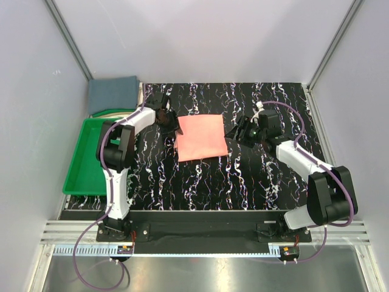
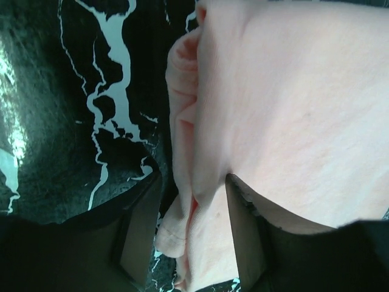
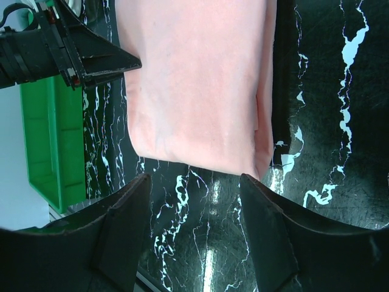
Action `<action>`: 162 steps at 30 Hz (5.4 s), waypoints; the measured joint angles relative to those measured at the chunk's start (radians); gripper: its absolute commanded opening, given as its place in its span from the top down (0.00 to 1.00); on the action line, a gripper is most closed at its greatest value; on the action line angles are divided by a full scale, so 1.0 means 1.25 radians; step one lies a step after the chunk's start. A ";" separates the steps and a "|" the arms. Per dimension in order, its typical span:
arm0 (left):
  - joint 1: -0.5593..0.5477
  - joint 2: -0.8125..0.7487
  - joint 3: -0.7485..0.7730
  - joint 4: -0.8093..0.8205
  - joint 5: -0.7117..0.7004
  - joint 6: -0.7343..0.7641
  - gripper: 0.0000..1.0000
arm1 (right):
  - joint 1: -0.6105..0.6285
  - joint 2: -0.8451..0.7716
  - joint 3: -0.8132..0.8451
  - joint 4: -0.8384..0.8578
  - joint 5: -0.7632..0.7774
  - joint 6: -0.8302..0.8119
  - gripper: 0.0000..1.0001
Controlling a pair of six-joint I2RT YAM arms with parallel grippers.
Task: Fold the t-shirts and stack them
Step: Neatly place the folded tshirt to the corner
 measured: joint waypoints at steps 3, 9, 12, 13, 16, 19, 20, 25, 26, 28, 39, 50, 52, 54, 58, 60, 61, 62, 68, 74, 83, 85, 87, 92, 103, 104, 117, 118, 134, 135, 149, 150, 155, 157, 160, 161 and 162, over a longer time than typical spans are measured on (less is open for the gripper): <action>0.000 0.014 0.016 0.006 0.009 0.000 0.53 | 0.000 -0.003 0.000 0.000 0.000 0.000 0.32; 0.001 0.038 0.029 0.026 0.036 -0.005 0.88 | 0.000 -0.008 -0.006 0.000 0.001 0.000 0.32; 0.001 0.039 0.029 0.029 0.044 -0.005 1.00 | 0.000 -0.008 -0.010 -0.001 0.001 0.000 0.32; 0.001 0.039 0.030 0.029 0.044 -0.002 1.00 | 0.000 -0.008 -0.011 -0.001 0.001 0.000 0.32; -0.001 0.039 0.038 0.016 0.035 0.010 1.00 | 0.000 -0.009 -0.013 -0.002 0.001 0.000 0.32; -0.004 0.035 0.066 -0.029 -0.007 0.043 1.00 | 0.000 -0.015 -0.017 -0.003 0.001 0.000 0.32; -0.006 0.034 0.081 -0.050 -0.022 0.055 1.00 | 0.000 -0.020 -0.020 -0.003 0.001 0.000 0.32; -0.007 0.007 0.153 -0.125 -0.085 0.127 1.00 | 0.000 -0.042 -0.022 -0.003 0.002 0.000 0.31; -0.007 -0.008 0.156 -0.134 -0.096 0.146 1.00 | 0.000 -0.043 -0.022 -0.003 0.002 0.000 0.31; -0.007 -0.041 0.159 -0.152 -0.124 0.195 1.00 | 0.000 -0.043 -0.022 -0.003 0.001 0.000 0.31; 0.018 -0.126 0.304 -0.194 -0.284 0.481 1.00 | 0.000 -0.038 -0.017 -0.002 0.001 0.000 0.31; 0.145 -0.073 0.522 -0.182 -0.354 0.673 1.00 | 0.000 0.045 0.010 0.013 -0.007 0.001 0.30; 0.175 -0.046 0.554 -0.171 -0.352 0.690 1.00 | 0.000 0.064 0.016 0.027 -0.007 0.001 0.30; 0.204 -0.016 0.580 -0.151 -0.351 0.699 1.00 | 0.000 0.083 0.023 0.036 -0.008 0.002 0.30; 0.243 0.035 0.585 -0.104 -0.351 0.698 1.00 | 0.000 0.122 0.037 0.061 -0.009 0.003 0.30; 0.254 0.055 0.583 -0.077 -0.352 0.696 1.00 | 0.000 0.138 0.043 0.071 -0.012 0.003 0.30; 0.259 0.061 0.576 -0.058 -0.355 0.692 1.00 | 0.000 0.147 0.047 0.073 -0.013 0.003 0.30; 0.263 0.069 0.572 -0.044 -0.359 0.688 1.00 | 0.000 0.155 0.050 0.076 -0.015 0.003 0.30; 0.286 0.091 0.547 0.047 -0.370 0.646 1.00 | 0.000 0.195 0.060 0.092 -0.024 0.003 0.30; 0.298 0.096 0.535 0.089 -0.370 0.599 1.00 | -0.002 0.224 0.065 0.103 -0.029 0.003 0.30; 0.335 0.096 0.469 0.148 -0.366 0.518 1.00 | -0.002 0.229 0.065 0.112 -0.027 -0.001 0.30; 0.344 0.096 0.463 0.152 -0.363 0.503 1.00 | -0.002 0.229 0.065 0.112 -0.027 -0.003 0.30; 0.350 0.094 0.455 0.164 -0.357 0.492 1.00 | -0.003 0.229 0.065 0.112 -0.027 -0.006 0.30; 0.357 0.091 0.443 0.182 -0.347 0.464 1.00 | -0.003 0.229 0.065 0.112 -0.027 -0.009 0.29; 0.365 0.089 0.443 0.187 -0.341 0.458 1.00 | -0.004 0.229 0.065 0.112 -0.027 -0.010 0.29; 0.366 0.087 0.441 0.188 -0.340 0.458 1.00 | -0.004 0.229 0.065 0.112 -0.027 -0.010 0.29; 0.368 0.025 0.418 0.208 -0.333 0.461 1.00 | -0.004 0.234 0.065 0.112 -0.027 -0.010 0.29; 0.368 0.024 0.418 0.209 -0.333 0.462 1.00 | -0.004 0.234 0.065 0.112 -0.027 -0.010 0.29; 0.414 0.067 0.436 0.228 -0.335 0.436 1.00 | -0.005 0.240 0.065 0.112 -0.026 -0.013 0.29; 0.417 0.080 0.442 0.234 -0.336 0.433 1.00 | -0.005 0.240 0.065 0.112 -0.026 -0.013 0.29; 0.468 0.218 0.474 0.310 -0.297 0.409 0.74 | -0.005 0.319 0.102 0.109 -0.026 -0.013 0.29; 0.471 0.219 0.474 0.311 -0.297 0.401 0.58 | -0.005 0.321 0.104 0.110 -0.026 -0.013 0.29; 0.474 0.219 0.474 0.348 -0.297 0.376 0.41 | -0.005 0.321 0.109 0.110 -0.026 -0.013 0.29; 0.474 0.215 0.466 0.362 -0.297 0.364 0.39 | -0.005 0.322 0.109 0.110 -0.027 -0.013 0.29; 0.474 0.196 0.439 0.373 -0.293 0.347 0.37 | -0.005 0.322 0.109 0.110 -0.027 -0.013 0.28; 0.473 0.187 0.432 0.377 -0.290 0.344 0.39 | -0.005 0.322 0.109 0.110 -0.027 -0.012 0.28; 0.472 0.179 0.425 0.379 -0.287 0.343 0.39 | -0.005 0.322 0.109 0.110 -0.027 -0.013 0.28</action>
